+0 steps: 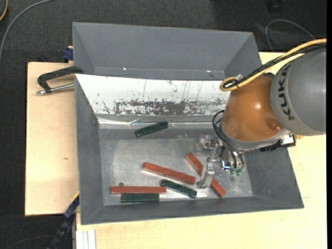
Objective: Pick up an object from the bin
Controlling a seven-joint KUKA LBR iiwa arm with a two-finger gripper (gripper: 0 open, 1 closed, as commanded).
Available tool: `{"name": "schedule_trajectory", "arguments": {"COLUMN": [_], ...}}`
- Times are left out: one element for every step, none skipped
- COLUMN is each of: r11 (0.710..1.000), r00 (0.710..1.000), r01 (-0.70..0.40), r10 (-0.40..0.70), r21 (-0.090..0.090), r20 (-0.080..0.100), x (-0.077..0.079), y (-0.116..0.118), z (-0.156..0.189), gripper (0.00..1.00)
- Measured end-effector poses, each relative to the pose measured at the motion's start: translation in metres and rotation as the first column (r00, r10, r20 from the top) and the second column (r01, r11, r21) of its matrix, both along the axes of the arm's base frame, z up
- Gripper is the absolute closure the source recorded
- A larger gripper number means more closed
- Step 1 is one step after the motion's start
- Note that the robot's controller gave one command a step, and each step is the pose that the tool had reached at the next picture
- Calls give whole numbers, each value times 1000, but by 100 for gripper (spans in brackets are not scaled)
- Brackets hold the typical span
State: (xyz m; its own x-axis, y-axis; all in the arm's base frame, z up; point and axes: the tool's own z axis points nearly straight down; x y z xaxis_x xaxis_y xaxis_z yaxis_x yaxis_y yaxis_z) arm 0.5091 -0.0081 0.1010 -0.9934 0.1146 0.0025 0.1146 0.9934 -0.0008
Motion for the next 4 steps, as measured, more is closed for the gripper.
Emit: {"name": "schedule_trajectory", "arguments": {"r11": [997,996,997,997], "r00": [997,996,997,997], "r01": [82,93,-82,-83], "r10": [-82,-93,82,83], "r21": [-2,4,-1,1], "r20": [1,-2,7,6], "x": [-16,-17,-15,-15], "y": [-65,-2,-56,-54], "z": [1,-32,-30,-31], "gripper": [0,0,0,100]}}
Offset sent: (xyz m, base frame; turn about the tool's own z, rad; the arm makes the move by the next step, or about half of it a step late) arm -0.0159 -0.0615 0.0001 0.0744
